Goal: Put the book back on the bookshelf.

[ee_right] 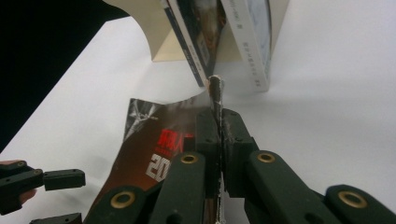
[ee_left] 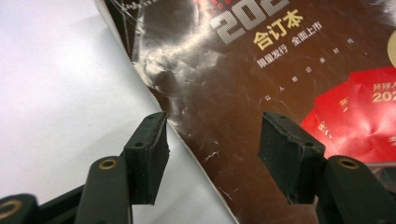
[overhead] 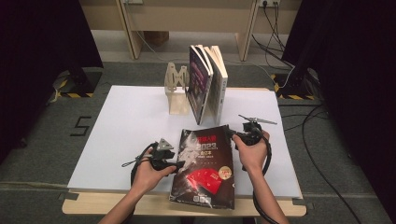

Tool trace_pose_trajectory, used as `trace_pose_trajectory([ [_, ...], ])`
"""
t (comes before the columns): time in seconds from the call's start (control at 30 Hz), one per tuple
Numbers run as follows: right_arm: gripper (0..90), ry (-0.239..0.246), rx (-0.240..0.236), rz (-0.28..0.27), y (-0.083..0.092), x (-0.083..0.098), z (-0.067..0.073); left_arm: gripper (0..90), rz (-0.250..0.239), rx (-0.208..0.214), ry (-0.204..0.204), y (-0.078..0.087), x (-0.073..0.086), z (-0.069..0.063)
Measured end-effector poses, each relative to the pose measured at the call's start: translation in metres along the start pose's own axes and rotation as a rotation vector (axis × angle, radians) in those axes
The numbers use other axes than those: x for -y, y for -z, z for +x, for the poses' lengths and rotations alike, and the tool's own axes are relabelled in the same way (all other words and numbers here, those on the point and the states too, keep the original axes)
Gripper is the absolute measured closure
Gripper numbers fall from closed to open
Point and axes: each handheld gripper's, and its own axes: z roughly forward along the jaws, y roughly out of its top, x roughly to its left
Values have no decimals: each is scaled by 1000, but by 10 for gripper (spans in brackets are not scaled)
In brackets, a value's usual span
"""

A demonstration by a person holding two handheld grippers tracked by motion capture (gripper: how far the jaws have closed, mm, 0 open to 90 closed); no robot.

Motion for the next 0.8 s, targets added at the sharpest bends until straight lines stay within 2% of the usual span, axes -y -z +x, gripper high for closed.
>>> trace_pose_trajectory([
  [0.07, 877, 18, 5, -7, -1, 0, 4, 405, -2, -1, 1, 1, 0, 1],
  [0.2, 878, 8, -9, -7, 0, -2, 9, 401, -4, -4, 1, 3, 0, 3],
  [0.33, 878, 30, -19, -25, 2, -4, 14, 399, -11, -2, 4, 6, -1, 4],
  [0.5, 878, 25, -29, -41, 3, -4, 17, 389, -20, 6, 15, 7, -3, 4],
  [0.8, 878, 53, -58, -85, 9, -8, 30, 367, -32, -2, 26, 10, -4, 6],
])
